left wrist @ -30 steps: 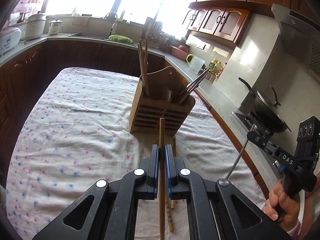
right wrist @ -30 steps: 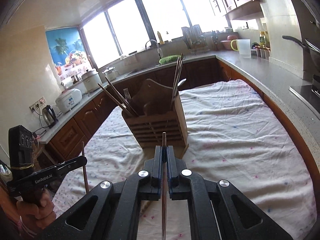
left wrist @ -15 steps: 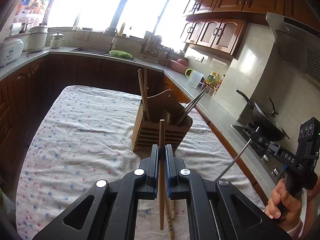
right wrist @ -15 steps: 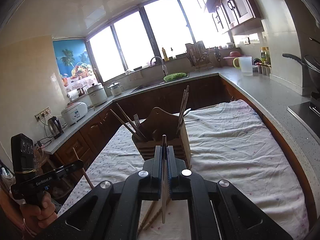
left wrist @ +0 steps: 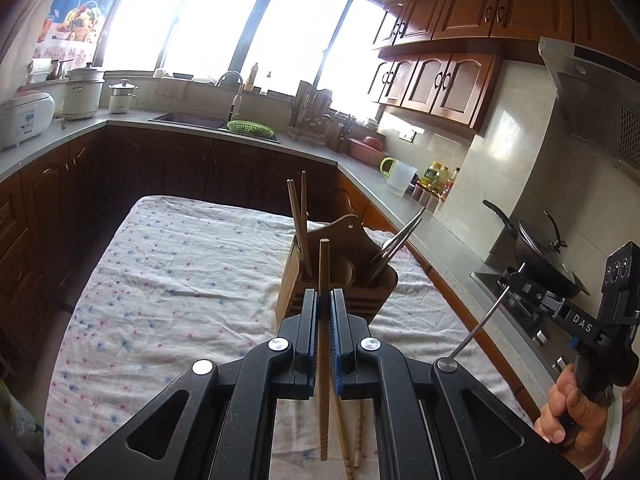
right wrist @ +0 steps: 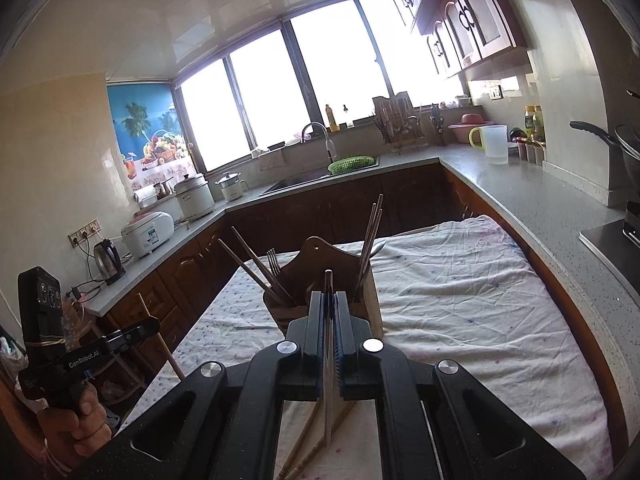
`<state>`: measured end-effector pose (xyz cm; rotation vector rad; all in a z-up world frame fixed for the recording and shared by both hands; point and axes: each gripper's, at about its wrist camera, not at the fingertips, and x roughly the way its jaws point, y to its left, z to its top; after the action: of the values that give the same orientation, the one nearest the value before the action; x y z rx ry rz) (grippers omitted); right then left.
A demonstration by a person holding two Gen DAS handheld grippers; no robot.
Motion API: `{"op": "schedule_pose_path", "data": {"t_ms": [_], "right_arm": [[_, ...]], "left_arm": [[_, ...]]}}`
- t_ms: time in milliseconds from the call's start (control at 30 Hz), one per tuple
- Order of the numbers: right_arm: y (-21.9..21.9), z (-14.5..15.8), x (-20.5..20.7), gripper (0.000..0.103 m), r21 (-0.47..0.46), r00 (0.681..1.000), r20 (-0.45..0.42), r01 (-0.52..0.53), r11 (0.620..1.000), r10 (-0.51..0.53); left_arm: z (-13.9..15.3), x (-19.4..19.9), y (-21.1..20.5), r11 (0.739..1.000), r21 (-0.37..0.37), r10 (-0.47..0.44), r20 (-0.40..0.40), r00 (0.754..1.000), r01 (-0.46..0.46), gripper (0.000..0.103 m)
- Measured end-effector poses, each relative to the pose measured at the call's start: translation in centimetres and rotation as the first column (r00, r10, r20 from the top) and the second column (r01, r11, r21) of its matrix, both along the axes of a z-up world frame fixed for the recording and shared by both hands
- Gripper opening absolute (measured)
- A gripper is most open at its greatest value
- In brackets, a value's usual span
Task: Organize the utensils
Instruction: 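Lift the wooden chopstick with the left tool while the right tool lowers the steel chopstick into the holder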
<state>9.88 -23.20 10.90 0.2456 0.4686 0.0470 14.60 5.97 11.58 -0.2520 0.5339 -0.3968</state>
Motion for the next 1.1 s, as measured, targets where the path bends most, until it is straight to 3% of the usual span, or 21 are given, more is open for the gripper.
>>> {"op": "schedule_pose_path", "data": {"t_ms": [300,633,867,1100], "right_arm": [[-0.7,2.8,2.7,0.004,-0.007,0.997,0.070,0.018,1.000,-0.017],[-1.5,6.5,7.4,0.004,-0.011,0.984,0.169,0.066,0.998,-0.063],[-1.9,6.3,10.7,0.004,-0.032,0.980,0.178,0.098,0.995,-0.091],[-2.5,3.8,12.1,0.004,-0.030,0.983,0.150,0.114,0.993,-0.109]], "left_arm": [[3.1,2.3,-0.9,1.000,0.015,0.022,0.113,0.993,-0.024,0.004],[5.7,6.2,-3.4,0.996,0.025,0.074,0.263,0.962,-0.084,0.004],[3.5,10.0,-5.7,0.992,0.008,0.115,0.298,0.948,-0.123,0.004],[-1.1,12.9,-7.4,0.990,-0.002,0.137,0.241,0.961,-0.141,0.004]]}}
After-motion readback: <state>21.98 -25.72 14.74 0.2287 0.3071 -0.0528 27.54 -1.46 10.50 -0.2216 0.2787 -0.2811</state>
